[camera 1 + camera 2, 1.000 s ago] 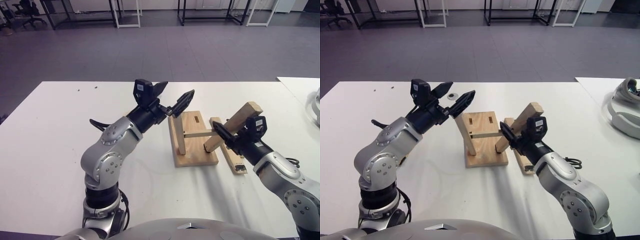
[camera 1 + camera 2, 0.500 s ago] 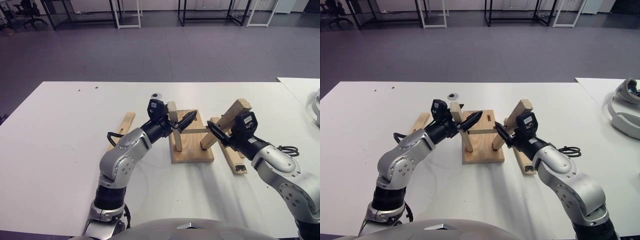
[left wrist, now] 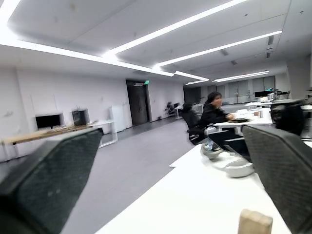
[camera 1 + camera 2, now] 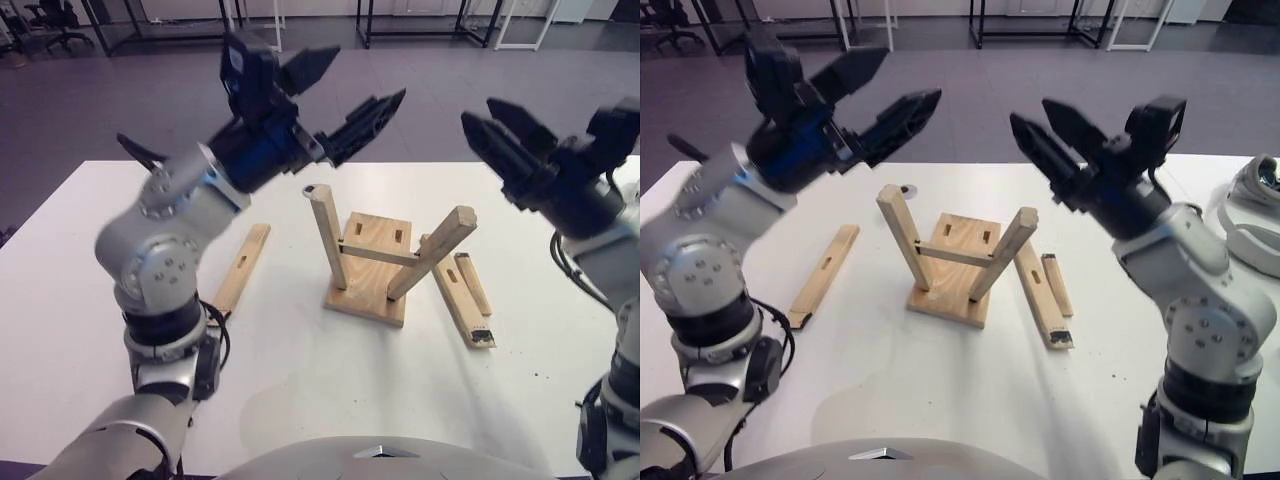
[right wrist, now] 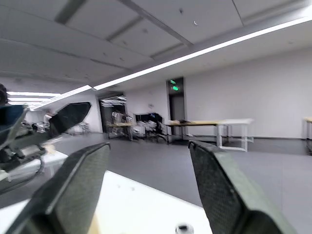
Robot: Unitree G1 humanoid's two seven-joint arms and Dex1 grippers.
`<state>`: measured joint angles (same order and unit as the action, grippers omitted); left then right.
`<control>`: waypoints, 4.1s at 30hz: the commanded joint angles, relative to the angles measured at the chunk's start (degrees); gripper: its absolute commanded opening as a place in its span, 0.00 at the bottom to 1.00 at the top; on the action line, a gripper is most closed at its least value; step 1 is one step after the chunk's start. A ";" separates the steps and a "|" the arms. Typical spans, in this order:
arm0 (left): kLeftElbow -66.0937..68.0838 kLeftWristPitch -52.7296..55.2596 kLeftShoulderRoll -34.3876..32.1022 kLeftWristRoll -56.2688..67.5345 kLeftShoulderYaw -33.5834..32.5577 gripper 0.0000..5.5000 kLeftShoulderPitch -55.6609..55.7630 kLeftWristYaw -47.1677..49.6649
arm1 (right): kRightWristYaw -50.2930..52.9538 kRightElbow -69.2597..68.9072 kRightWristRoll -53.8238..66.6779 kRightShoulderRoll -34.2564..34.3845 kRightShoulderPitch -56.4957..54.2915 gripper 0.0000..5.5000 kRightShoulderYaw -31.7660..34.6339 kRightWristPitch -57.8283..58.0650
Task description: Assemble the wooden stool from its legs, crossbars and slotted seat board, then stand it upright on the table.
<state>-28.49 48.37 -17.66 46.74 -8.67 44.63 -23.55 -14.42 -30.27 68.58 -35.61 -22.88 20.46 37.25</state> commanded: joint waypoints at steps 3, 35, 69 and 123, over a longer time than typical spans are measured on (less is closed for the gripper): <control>21.32 -8.42 -5.47 -9.01 7.30 0.95 0.62 -13.89 | 3.90 4.09 -3.05 0.72 -2.63 0.55 -6.49 4.60; 12.07 -18.75 -30.10 -32.81 10.32 0.95 -44.75 -21.39 | -1.85 4.24 -28.28 9.26 13.62 0.55 -31.22 8.62; 21.26 -23.64 -22.58 -44.64 14.69 0.95 -32.71 -18.82 | -31.36 49.63 -67.78 1.76 -5.48 0.55 -30.47 -27.91; 19.90 -22.43 -8.17 -60.51 29.32 0.95 -33.73 -9.42 | -10.29 34.61 -49.68 14.24 22.86 0.55 -3.23 -9.77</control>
<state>-7.96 25.55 -26.00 -13.74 20.43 11.32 -32.77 -24.56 3.02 19.89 -19.95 -0.16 17.83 27.43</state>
